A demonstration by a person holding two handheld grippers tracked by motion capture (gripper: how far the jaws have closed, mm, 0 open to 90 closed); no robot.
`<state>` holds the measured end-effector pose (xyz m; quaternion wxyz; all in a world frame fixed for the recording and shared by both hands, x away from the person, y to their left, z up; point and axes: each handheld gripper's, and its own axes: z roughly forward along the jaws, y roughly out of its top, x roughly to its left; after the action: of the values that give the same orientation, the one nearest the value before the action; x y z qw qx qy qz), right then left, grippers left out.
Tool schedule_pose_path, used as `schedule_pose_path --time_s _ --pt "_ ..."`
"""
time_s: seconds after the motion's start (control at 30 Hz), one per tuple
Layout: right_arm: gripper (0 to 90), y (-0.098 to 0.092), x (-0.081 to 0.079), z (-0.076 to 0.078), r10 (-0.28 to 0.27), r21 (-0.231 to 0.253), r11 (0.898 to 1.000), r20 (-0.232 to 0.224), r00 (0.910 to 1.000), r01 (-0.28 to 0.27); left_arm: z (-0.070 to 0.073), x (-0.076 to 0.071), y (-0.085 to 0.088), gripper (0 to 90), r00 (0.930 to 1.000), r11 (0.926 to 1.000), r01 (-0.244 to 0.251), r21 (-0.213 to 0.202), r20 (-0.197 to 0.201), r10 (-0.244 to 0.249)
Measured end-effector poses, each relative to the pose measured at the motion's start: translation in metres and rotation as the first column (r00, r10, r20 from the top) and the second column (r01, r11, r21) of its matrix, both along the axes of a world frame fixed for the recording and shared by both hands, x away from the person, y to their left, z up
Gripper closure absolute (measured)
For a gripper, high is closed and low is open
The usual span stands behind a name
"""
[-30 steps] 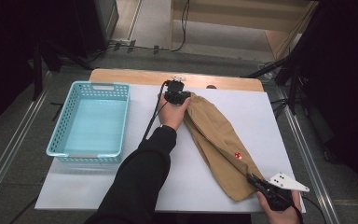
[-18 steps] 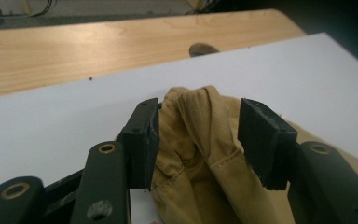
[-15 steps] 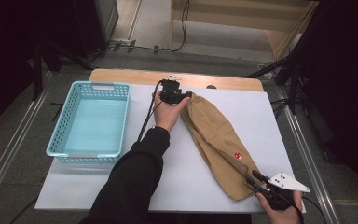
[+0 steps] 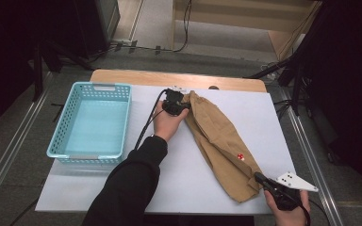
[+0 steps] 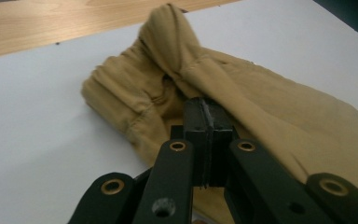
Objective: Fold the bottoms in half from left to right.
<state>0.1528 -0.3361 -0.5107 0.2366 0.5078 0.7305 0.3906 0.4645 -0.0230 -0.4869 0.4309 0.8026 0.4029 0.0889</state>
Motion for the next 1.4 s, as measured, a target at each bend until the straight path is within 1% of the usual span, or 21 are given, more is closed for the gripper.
schedule_pose_path --time_s 0.17,0.2,0.27,0.3,0.33,0.4,0.5,0.57,0.6,0.67,0.73,0.77,0.8,0.87,0.93,1.0,1.13,1.2,1.3,1.33,1.4 --pt "87.0 -0.005 0.001 -0.001 -0.029 0.023 0.999 -0.028 0.9992 0.029 -0.002 0.003 -0.014 89.6 0.9998 0.9992 0.018 -0.036 -0.004 -0.018" --pt "86.9 -0.006 0.001 -0.002 -0.037 0.025 0.999 -0.030 0.9988 0.038 -0.002 0.005 -0.016 89.4 0.9997 0.9990 0.020 -0.040 -0.012 -0.020" --pt "86.7 -0.009 0.001 -0.003 -0.050 0.039 0.998 -0.047 0.9976 0.052 -0.003 0.008 -0.023 88.3 0.9998 0.9995 0.007 -0.030 -0.020 -0.008" --pt "86.7 -0.010 0.001 -0.003 -0.057 0.048 0.997 -0.054 0.9969 0.060 -0.003 0.009 -0.027 87.0 0.9996 0.9991 -0.002 -0.042 -0.027 0.001" --pt "86.4 -0.012 0.001 -0.005 -0.062 0.057 0.996 -0.062 0.9961 0.066 -0.002 0.010 -0.029 86.4 0.9996 0.9992 -0.004 -0.041 -0.029 0.003" --pt "86.0 -0.013 0.001 -0.006 -0.075 0.053 0.995 -0.077 0.9942 0.080 -0.003 0.011 -0.035 85.7 0.9996 0.9991 -0.009 -0.041 -0.027 0.007" --pt "83.8 -0.018 0.002 -0.009 -0.103 0.056 0.992 -0.101 0.9895 0.109 -0.004 0.013 -0.038 84.5 0.9995 0.9996 -0.006 -0.028 -0.031 0.005" --pt "78.7 -0.021 0.001 -0.009 -0.130 0.060 0.989 -0.093 0.9871 0.136 -0.006 0.013 -0.036 81.7 0.9993 0.9999 -0.006 -0.009 -0.036 0.005" --pt "76.9 -0.023 0.000 -0.008 -0.133 0.065 0.988 -0.079 0.9879 0.138 -0.007 0.012 -0.036 79.9 0.9993 0.9999 -0.010 -0.008 -0.036 0.010" --pt "72.2 -0.023 -0.003 -0.005 -0.113 0.074 0.991 -0.035 0.9929 0.116 -0.008 0.010 -0.032 75.5 0.9993 0.9999 -0.009 -0.007 -0.037 0.009" --pt "69.4 -0.021 -0.005 -0.001 -0.107 0.062 0.992 0.001 0.9943 0.107 -0.007 0.006 -0.027 72.1 0.9994 0.9998 -0.013 -0.016 -0.033 0.012" --pt "68.4 -0.020 -0.006 0.000 -0.105 0.063 0.993 0.008 0.9944 0.105 -0.006 0.004 -0.024 69.8 0.9995 0.9996 -0.013 -0.025 -0.030 0.013" --pt "66.9 -0.018 -0.007 0.002 -0.086 0.065 0.994 0.020 0.9961 0.084 -0.005 0.002 -0.022 68.8 0.9995 0.9995 -0.012 -0.029 -0.030 0.011" --pt "64.2 -0.012 -0.007 0.004 -0.050 0.066 0.997 0.027 0.9984 0.049 -0.004 -0.003 -0.018 65.9 0.9995 0.9993 -0.005 -0.037 -0.032 0.004" --pt "63.8 -0.005 -0.006 0.004 -0.034 0.028 0.999 0.034 0.9989 0.033 -0.003 -0.008 -0.016 62.9 0.9994 0.9996 0.008 -0.028 -0.032 -0.009" --pt "65.3 -0.004 -0.005 0.004 -0.035 0.024 0.999 0.034 0.9988 0.034 -0.002 -0.015 -0.014 62.8 0.9994 0.9995 0.014 -0.028 -0.031 -0.015" --pt "66.5 -0.005 -0.006 0.006 -0.024 0.054 0.998 0.037 0.9990 0.022 -0.005 -0.032 -0.011 62.6 0.9990 0.9992 0.038 -0.012 -0.022 -0.038" --pt "65.9 -0.001 -0.007 0.006 0.010 0.063 0.998 0.039 0.9992 -0.012 -0.008 -0.041 -0.008 61.2 0.9985 0.9987 0.051 -0.009 -0.022 -0.051" --pt "62.2 0.010 -0.008 0.004 0.065 0.056 0.996 0.031 0.9974 -0.067 -0.014 -0.053 -0.005 58.6 0.9974 0.9978 0.066 -0.010 -0.028 -0.066" --pt "61.0 0.015 -0.008 0.003 0.088 0.057 0.994 0.026 0.9958 -0.089 -0.015 -0.055 -0.005 57.0 0.9973 0.9977 0.067 -0.007 -0.029 -0.068" --pt "57.5 0.022 -0.008 0.001 0.126 0.067 0.990 0.021 0.9918 -0.127 -0.017 -0.062 -0.003 55.5 0.9975 0.9979 0.061 -0.020 -0.035 -0.061"
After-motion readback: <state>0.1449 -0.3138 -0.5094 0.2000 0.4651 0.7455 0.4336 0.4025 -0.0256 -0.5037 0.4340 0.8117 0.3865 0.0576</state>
